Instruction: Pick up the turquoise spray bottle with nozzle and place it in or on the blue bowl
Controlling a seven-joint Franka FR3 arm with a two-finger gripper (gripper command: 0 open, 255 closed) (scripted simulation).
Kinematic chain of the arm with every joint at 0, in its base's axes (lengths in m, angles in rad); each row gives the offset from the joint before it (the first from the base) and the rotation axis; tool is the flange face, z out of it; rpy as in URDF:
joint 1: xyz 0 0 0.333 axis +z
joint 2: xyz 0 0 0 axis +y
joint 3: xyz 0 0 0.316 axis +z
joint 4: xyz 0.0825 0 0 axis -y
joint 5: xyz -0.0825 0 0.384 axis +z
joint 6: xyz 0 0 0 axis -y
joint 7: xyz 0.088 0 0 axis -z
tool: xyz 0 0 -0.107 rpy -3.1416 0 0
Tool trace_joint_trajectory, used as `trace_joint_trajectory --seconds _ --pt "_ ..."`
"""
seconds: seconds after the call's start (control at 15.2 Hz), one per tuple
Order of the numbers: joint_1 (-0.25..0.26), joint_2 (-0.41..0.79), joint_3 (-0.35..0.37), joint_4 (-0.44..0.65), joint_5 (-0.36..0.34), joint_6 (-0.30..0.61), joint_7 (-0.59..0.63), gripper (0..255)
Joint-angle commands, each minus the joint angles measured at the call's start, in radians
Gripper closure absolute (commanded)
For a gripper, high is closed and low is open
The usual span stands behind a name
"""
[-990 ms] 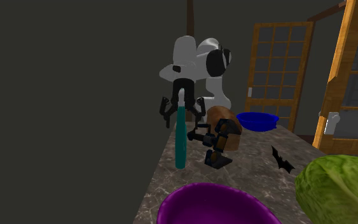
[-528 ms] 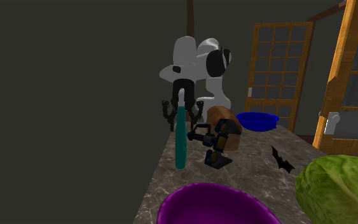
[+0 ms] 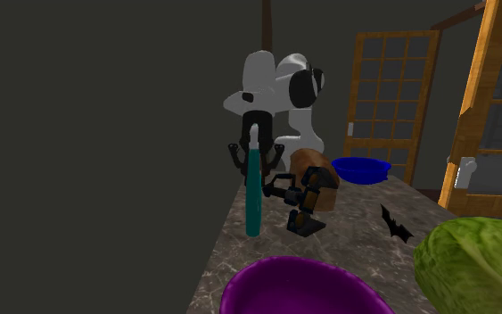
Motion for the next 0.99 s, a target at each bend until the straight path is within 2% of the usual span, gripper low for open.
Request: trace_joint_trajectory --seconds 0.0,0.92 --pt "0.000 0.000 0.000 0.000 0.000 0.000 0.000 255" --pt "-0.003 -0.021 -0.003 0.162 -0.040 -0.179 0.048 255"
